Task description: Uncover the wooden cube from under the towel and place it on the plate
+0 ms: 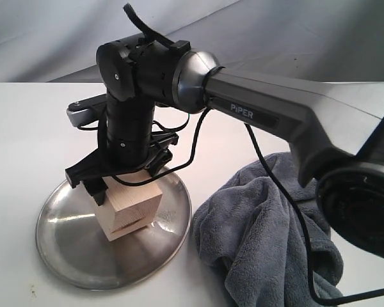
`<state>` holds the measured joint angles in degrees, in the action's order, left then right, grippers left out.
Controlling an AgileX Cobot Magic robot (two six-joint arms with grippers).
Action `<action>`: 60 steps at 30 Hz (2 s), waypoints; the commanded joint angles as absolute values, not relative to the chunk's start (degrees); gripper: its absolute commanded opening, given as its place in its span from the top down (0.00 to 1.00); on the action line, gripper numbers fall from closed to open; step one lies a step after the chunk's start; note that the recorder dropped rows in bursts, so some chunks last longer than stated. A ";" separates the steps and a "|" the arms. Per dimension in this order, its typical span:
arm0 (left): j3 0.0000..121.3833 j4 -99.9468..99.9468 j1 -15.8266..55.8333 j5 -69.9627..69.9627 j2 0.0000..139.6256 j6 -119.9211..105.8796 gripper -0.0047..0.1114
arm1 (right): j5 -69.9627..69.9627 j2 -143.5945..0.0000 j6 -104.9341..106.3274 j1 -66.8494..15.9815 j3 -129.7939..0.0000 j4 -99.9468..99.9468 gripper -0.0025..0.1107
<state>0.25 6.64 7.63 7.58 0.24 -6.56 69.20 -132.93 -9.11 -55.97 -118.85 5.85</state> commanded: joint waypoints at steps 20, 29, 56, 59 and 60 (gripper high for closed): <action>0.00 6.74 7.91 7.56 0.00 -6.41 0.96 | 69.96 -130.57 -9.06 -56.09 -119.38 6.13 0.15; 0.00 6.74 7.91 7.56 0.00 -6.41 0.96 | 69.96 -126.58 -10.53 -56.09 -119.38 3.06 0.66; 0.00 6.74 7.91 7.56 0.00 -6.41 0.96 | 50.54 -102.20 -14.98 -59.29 -77.93 -7.30 0.98; 0.00 6.74 7.91 7.56 0.00 -6.41 0.96 | 50.03 -99.18 -18.47 -59.06 -73.45 -12.32 0.98; 0.00 6.74 7.91 7.56 0.00 -6.41 0.96 | 49.10 -98.40 -19.12 -58.45 -72.36 -12.43 0.98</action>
<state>0.25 6.64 7.63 7.58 0.24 -6.56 50.89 -100.55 -16.86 -59.29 -74.87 -9.87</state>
